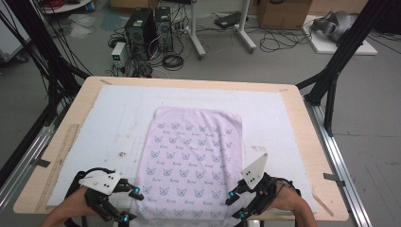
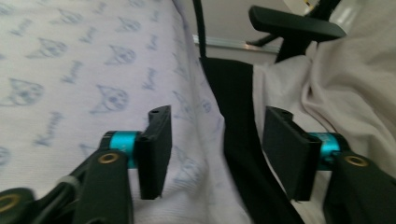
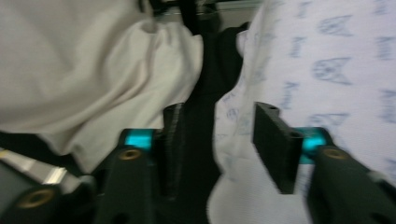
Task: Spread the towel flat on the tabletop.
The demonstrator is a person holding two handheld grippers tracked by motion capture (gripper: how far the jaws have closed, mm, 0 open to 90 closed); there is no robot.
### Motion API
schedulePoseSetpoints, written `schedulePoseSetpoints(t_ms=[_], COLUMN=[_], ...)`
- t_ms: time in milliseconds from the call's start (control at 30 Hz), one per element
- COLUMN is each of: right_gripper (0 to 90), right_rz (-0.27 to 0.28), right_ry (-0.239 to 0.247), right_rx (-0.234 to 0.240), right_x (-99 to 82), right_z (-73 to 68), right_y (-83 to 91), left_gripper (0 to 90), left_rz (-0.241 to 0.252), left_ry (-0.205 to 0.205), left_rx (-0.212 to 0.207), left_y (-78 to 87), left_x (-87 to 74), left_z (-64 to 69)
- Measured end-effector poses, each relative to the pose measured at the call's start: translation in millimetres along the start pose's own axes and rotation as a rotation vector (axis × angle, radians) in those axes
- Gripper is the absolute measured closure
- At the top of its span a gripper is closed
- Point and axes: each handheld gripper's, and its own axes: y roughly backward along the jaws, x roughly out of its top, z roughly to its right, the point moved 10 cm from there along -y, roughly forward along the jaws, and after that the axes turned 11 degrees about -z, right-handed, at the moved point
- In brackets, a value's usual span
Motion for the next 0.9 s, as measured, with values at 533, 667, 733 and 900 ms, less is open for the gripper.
schedulePoseSetpoints(t_ms=[533,667,733,900], right_gripper=[3.9,1.8,1.8,1.9], right_rz=[0.142,0.184,0.205,0.227], right_ry=[-0.194,-0.232,-0.247,-0.295], right_rx=[-0.407,-0.495,-0.529,-0.64], right_x=[0.8,0.1,-0.7,-4.8], right_z=[70.9,85.1,90.0,106.6], right_y=[54.6,71.1,79.3,98.3], left_gripper=[1.8,1.7,1.7,1.8], left_rz=[0.218,0.251,0.237,0.249], left_ry=[0.118,0.118,0.125,0.166], left_rx=[0.454,0.484,0.491,0.515], left_y=[53.5,64.3,66.8,74.0], left_x=[17.9,27.0,28.7,32.2], left_z=[-98.4,-110.5,-117.0,-134.5])
